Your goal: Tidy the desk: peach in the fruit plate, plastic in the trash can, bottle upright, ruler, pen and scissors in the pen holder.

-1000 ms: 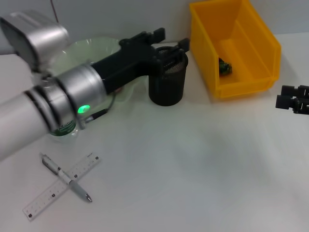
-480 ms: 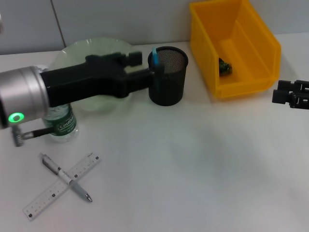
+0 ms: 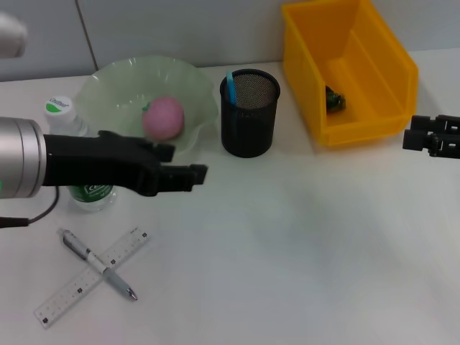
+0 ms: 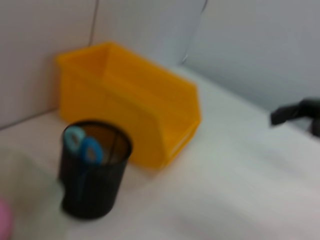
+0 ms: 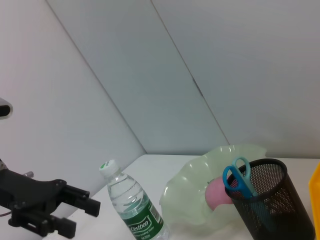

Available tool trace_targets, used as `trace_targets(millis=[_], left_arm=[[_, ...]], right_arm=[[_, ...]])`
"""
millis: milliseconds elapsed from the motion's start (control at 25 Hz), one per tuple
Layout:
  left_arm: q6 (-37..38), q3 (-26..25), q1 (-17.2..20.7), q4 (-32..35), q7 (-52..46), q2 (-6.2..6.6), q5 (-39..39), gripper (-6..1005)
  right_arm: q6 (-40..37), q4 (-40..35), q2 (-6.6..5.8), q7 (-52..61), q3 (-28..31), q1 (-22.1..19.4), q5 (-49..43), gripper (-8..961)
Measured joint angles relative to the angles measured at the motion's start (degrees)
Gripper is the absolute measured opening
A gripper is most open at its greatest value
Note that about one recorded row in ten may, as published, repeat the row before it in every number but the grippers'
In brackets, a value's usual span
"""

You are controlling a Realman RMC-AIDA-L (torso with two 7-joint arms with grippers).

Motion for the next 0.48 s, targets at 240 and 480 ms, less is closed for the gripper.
trace_targets(millis=[240,480], left_arm=[[8.8,0.5,-6.1,2.1,-7.9,-0.12,13.6,649],[12.7,3.2,-11.4,-0.1,-10.6,-0.18,22.4,649]], right_arm=[[0.0,0.0,-0.1,0.2,-0.2,0.1,-0.1,778],[-0.4,0.1,-0.1,0.3,-1.1,0.1,-0.5,778]])
